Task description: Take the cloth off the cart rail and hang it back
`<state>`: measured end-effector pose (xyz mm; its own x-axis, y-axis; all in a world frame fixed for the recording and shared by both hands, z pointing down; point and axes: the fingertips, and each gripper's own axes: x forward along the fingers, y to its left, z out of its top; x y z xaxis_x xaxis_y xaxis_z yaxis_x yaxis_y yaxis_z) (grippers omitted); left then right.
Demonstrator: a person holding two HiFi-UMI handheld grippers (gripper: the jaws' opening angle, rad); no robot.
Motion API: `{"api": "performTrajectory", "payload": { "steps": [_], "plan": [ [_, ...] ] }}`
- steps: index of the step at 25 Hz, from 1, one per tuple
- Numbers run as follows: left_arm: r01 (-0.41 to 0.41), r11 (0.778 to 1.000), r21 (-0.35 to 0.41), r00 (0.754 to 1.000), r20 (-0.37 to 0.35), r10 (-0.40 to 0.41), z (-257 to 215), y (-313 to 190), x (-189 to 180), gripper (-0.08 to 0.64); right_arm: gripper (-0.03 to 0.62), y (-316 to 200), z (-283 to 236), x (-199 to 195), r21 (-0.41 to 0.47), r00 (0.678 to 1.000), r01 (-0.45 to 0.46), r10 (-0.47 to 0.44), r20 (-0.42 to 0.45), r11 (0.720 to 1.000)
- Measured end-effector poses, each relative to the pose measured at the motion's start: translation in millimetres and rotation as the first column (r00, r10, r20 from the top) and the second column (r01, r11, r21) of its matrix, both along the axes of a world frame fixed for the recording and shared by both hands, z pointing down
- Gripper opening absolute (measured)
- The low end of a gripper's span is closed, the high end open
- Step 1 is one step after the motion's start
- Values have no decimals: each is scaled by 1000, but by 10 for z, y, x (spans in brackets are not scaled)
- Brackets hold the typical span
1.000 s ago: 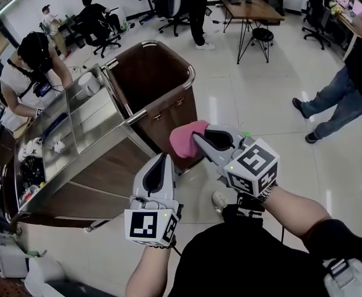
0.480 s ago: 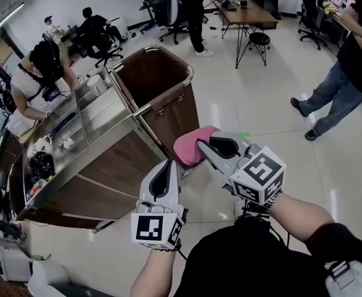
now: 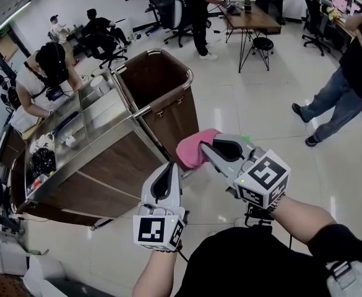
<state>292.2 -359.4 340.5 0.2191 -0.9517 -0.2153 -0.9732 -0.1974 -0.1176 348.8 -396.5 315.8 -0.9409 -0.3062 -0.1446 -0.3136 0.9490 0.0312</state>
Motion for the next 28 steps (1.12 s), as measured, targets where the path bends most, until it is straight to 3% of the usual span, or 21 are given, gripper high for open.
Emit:
{"api": "performTrajectory", "payload": {
  "steps": [19,28],
  "plan": [
    [59,998,2,998,26,-59,-67,-92,414,2,23,-97,-79,374,6,998,60,-60,12,998],
    [86,996,9,996,10,-86,-82,-83,441,3,23,-87,-94,420,10,995,94,-94,26,996]
  ]
}}
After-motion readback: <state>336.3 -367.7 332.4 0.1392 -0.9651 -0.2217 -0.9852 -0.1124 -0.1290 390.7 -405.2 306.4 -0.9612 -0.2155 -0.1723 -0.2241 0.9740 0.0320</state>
